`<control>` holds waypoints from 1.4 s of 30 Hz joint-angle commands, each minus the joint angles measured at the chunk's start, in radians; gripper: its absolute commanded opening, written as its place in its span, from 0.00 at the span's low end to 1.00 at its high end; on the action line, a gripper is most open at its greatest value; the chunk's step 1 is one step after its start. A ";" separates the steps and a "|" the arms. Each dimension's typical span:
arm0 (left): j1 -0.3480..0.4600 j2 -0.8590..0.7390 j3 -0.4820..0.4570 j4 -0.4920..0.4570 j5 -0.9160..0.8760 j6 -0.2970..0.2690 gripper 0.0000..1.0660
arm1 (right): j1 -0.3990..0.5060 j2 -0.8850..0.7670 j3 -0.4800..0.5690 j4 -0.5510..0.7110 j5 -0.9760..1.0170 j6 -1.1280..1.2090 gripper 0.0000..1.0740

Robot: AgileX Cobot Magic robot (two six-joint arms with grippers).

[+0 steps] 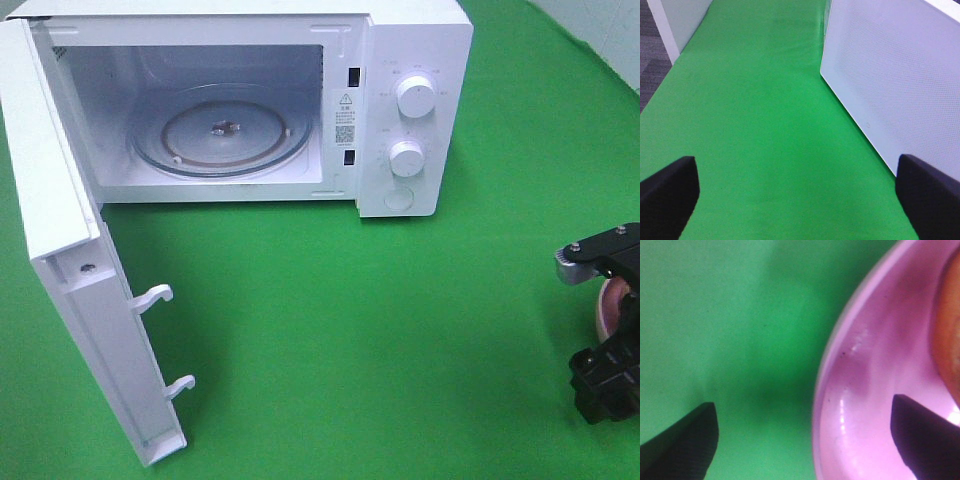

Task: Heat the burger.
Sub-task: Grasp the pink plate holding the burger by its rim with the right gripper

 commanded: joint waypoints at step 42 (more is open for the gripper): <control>0.003 -0.004 0.003 -0.001 -0.010 0.003 0.94 | -0.003 0.079 -0.119 -0.120 0.081 0.297 0.00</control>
